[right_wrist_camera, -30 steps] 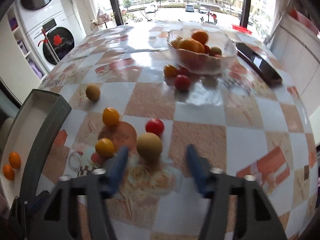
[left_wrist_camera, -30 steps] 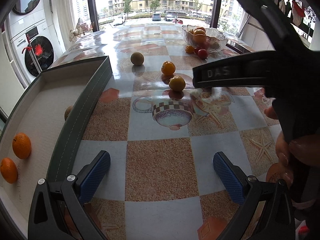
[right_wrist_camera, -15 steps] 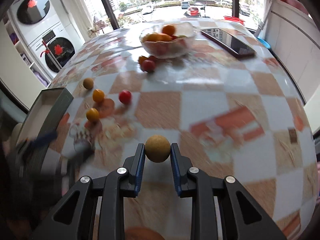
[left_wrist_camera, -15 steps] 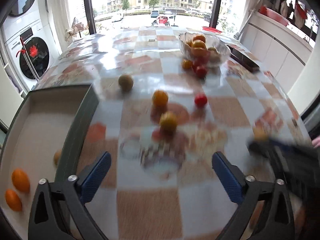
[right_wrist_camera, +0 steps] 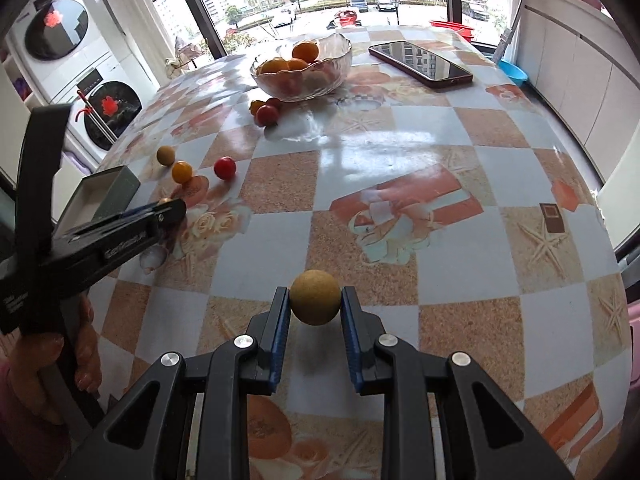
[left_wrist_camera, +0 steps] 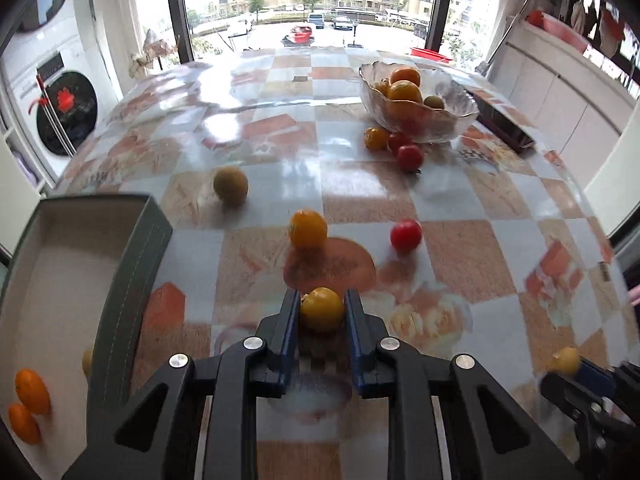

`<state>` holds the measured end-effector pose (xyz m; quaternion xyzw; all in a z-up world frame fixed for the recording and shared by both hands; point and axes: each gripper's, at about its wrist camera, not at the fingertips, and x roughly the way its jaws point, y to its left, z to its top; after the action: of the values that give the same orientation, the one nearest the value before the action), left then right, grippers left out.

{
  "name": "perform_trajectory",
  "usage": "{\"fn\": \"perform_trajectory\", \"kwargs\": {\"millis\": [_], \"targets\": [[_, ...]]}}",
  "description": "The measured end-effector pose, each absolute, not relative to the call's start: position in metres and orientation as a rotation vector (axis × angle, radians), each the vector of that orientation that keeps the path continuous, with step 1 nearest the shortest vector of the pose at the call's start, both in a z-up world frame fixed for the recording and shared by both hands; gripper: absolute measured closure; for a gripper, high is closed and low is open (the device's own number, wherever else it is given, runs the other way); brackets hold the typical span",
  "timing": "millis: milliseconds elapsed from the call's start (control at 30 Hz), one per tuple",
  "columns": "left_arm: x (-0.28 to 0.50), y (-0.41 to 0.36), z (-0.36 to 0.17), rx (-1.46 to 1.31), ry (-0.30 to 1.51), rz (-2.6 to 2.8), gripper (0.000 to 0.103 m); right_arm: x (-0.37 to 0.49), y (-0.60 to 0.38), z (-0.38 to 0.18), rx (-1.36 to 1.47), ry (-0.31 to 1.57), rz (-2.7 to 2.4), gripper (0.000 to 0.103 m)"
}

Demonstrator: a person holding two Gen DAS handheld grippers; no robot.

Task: Organize fruits
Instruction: 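Carry both fruits over the white tray and open both tools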

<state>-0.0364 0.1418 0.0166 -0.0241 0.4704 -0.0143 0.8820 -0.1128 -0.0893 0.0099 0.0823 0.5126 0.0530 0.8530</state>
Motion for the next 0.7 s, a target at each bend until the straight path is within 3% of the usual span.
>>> {"fn": "perform_trajectory", "kwargs": {"millis": [333,700], "targets": [[-0.112,0.215,0.071,-0.105,0.825,0.027,0.079,-0.118,-0.041,0.025,0.118,1.081,0.172,0.075],[-0.166,0.312,0.049,-0.137,0.828,0.211,0.079,-0.106,0.089,0.038,0.016,1.101,0.394,0.075]]}}
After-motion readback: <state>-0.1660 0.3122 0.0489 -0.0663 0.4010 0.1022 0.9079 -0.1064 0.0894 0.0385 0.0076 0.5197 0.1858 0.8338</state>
